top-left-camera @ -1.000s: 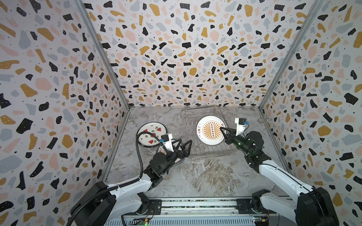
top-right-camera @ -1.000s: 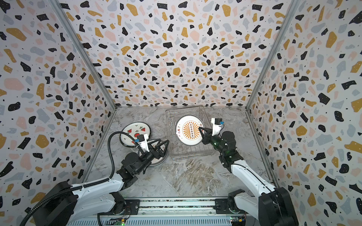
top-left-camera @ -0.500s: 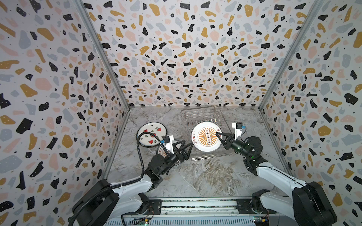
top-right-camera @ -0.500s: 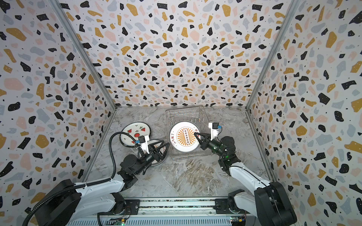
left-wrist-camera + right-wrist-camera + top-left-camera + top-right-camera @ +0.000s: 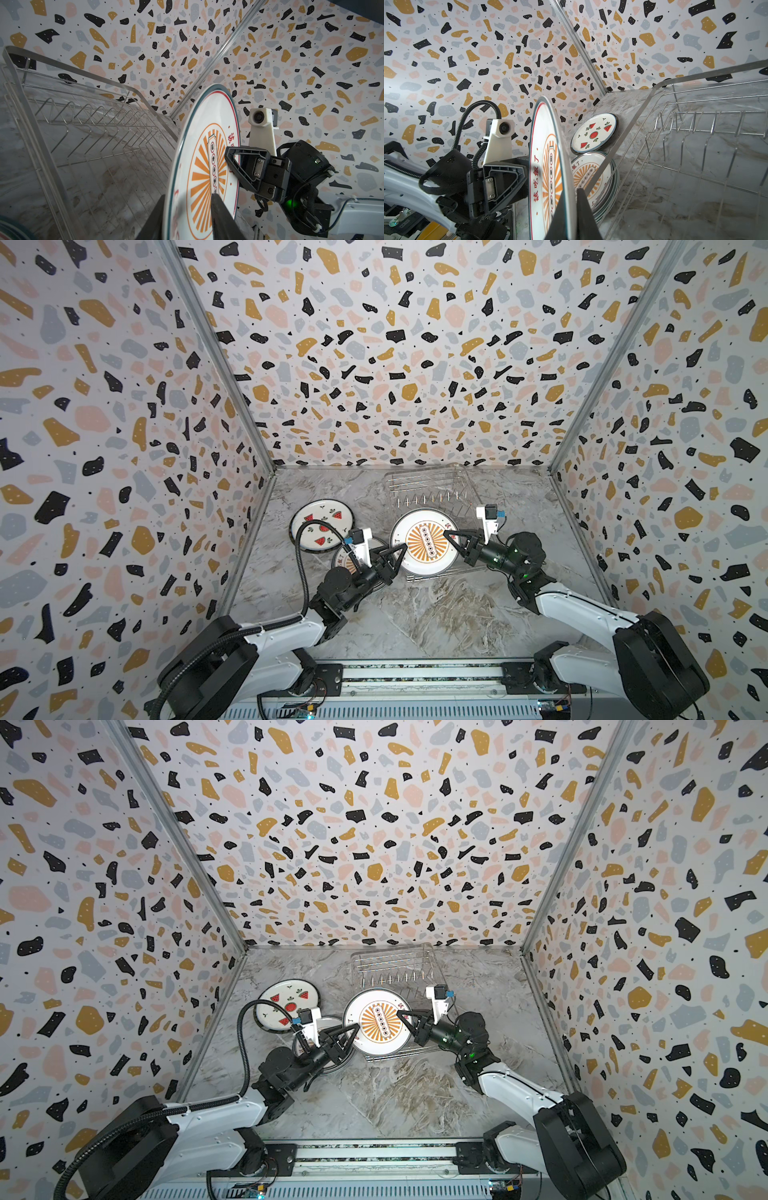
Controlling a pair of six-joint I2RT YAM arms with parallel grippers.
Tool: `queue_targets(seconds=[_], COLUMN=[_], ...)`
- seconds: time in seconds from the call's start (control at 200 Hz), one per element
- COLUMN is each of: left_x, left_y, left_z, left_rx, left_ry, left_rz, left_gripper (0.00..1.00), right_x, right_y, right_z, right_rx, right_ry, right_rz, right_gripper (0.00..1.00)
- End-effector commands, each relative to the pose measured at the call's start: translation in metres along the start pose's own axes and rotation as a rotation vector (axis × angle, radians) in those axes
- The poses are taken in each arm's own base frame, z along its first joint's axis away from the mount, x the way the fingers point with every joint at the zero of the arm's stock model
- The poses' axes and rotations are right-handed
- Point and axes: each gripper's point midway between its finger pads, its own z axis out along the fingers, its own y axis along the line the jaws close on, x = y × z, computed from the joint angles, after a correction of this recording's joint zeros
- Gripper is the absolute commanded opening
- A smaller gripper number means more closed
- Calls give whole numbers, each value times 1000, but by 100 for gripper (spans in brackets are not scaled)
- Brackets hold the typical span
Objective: Unload the plates from the dish rack
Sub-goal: 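Carry the sunburst plate toward the left gripper and grip its rim with left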
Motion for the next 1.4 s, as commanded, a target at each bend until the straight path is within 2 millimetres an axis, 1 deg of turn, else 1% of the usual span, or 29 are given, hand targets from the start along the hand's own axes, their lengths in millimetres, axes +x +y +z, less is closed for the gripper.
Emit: queue_targets(seconds=[0.0, 0.14, 0.16, 0.215, 0.255, 0.355, 0.461, 0.646, 0.731, 0.801, 0.861, 0.896, 0.961, 1.001, 1.116, 1.211, 1.292, 1.362, 1.392], left_x=[-12, -12, -12, -13, -12, -12, -13, -15, -16, -15, -15, -15, -14, -14, -16, -15, -15, -15, -15], left_y=[-16, -24, -24, -25, -25, -26, -29, -34, -34, -34, -34, -34, -34, -35, -35, -33, -31, -30, -30], left_z=[3, 3, 3, 3, 3, 3, 2, 0, 0, 0, -1, -1, 0, 0, 0, 0, 1, 0, 0], left_rx=[61, 101, 103, 107, 107, 116, 132, 157, 157, 156, 160, 161, 163, 164, 164, 155, 144, 142, 138], left_ry=[-30, -25, -28, -30, -27, -23, -27, -36, -38, -35, -39, -40, -37, -37, -41, -40, -42, -41, -42], left_rz=[4, -10, -13, -15, -19, -27, -41, -58, -61, -58, -57, -59, -56, -56, -59, -63, -72, -82, -86], left_gripper=[28, 25, 23, 14, 10, 9, 3, 4, 11, 9, 9, 10, 17, 18, 17, 12, 5, 0, 0], right_x=[-22, -19, -18, -17, -16, -14, -12, -7, -6, -6, -10, -11, -11, -11, -12, -11, -9, -6, -5], right_y=[19, 19, 18, 17, 16, 16, 15, 13, 14, 14, 15, 15, 17, 19, 22, 20, 19, 16, 15], right_z=[4, 5, 5, 6, 6, 8, 8, 11, 11, 11, 11, 12, 13, 13, 13, 12, 12, 14, 14], right_rx=[-58, -63, -61, -57, -56, -61, -58, -61, -67, -65, -60, -55, -67, -74, -80, -71, -67, -62, -57], right_ry=[-54, -42, -40, -38, -34, -26, -19, 11, 16, 12, 8, 13, 17, 14, 11, 9, 16, 28, 32], right_rz=[-65, -62, -61, -58, -55, -53, -48, -33, -28, -29, -35, -38, -35, -31, -32, -32, -31, -29, -27], right_gripper=[0, 0, 0, 0, 0, 0, 0, 2, 2, 3, 3, 3, 3, 3, 3, 3, 4, 6, 8])
